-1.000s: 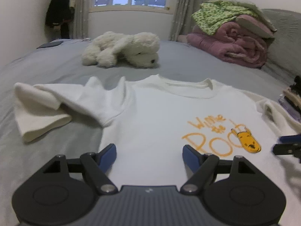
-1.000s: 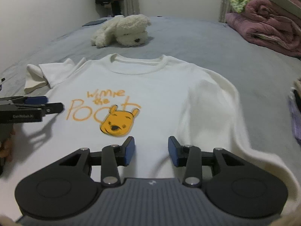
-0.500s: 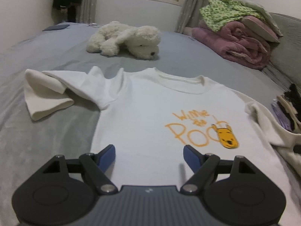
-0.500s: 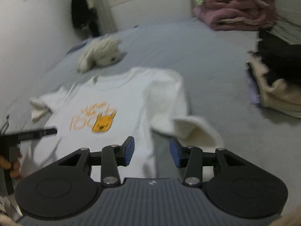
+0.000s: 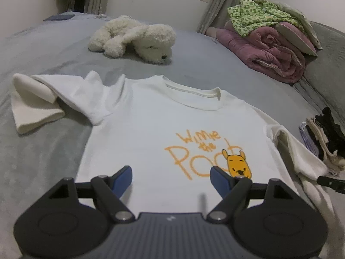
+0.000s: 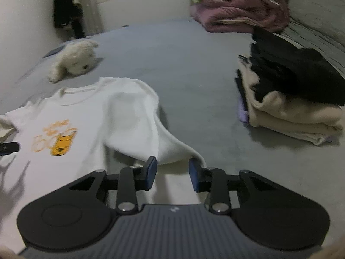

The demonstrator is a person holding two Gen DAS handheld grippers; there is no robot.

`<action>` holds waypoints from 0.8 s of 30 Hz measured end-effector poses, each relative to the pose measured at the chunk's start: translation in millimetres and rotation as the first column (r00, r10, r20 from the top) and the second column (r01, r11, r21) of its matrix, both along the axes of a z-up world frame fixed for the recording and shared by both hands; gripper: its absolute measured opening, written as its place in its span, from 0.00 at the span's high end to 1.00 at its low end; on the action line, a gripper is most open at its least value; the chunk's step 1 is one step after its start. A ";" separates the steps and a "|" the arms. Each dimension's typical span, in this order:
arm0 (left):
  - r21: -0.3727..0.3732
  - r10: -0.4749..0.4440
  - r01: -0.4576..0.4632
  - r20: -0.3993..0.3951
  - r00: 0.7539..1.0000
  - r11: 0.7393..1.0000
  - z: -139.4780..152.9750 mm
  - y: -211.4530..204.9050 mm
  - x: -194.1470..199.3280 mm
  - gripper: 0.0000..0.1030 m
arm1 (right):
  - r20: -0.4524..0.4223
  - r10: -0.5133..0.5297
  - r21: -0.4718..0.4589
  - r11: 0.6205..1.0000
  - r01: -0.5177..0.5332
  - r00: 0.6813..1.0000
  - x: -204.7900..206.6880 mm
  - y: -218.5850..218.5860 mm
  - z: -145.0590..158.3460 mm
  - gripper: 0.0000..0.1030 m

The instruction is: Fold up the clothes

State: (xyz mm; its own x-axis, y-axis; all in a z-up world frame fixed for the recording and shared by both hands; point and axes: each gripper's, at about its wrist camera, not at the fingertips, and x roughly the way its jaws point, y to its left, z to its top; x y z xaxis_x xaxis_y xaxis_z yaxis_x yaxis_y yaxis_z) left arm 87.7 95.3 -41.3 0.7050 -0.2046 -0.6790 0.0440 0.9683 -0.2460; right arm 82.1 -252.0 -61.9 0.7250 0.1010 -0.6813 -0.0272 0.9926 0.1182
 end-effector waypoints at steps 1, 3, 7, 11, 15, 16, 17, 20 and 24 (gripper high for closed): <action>0.000 -0.008 0.008 -0.005 1.000 1.000 -0.5 -1.6 0.6 0.22 | 0.005 -0.031 -0.022 0.999 0.031 1.000 1.4 -1.4 -0.6 0.68; 0.014 -0.028 0.028 -0.012 1.000 1.000 -2.2 -5.9 0.8 0.22 | 0.005 -0.091 -0.065 0.994 0.091 0.996 4.3 -6.6 -2.9 0.67; 0.060 -0.060 0.062 -0.025 0.998 0.996 -5.2 -12.5 -1.3 0.22 | -0.028 -0.178 -0.041 0.983 0.177 0.984 5.8 -26.4 -5.4 0.63; 0.076 -0.068 0.071 -0.038 0.997 0.995 -6.5 -13.6 -2.2 0.22 | -0.072 -0.202 0.091 0.974 0.208 0.977 -2.8 -48.7 -0.6 0.60; 0.072 -0.070 0.073 -0.046 0.996 0.995 -7.1 -13.2 -2.3 0.22 | -0.163 -0.202 0.135 0.965 0.224 0.966 -11.9 -59.7 0.5 0.60; 0.074 -0.072 0.076 -0.048 0.996 0.994 -7.2 -14.0 -2.5 0.22 | -0.179 -0.195 0.145 0.964 0.222 0.964 -12.5 -58.4 1.6 0.60; 0.077 -0.075 0.079 -0.049 0.996 0.994 -7.6 -15.0 -2.9 0.22 | -0.194 -0.187 0.155 0.963 0.218 0.963 -13.1 -57.2 2.5 0.60; 0.082 -0.080 0.084 -0.051 0.995 0.993 -8.2 -16.9 -3.1 0.22 | -0.216 -0.144 0.183 0.966 0.185 0.966 -15.3 -53.4 2.8 0.60; 0.082 -0.080 0.084 -0.054 0.995 0.993 -8.4 -18.1 -2.8 0.22 | -0.224 -0.122 0.160 0.974 0.160 0.967 -16.5 -47.0 5.0 0.60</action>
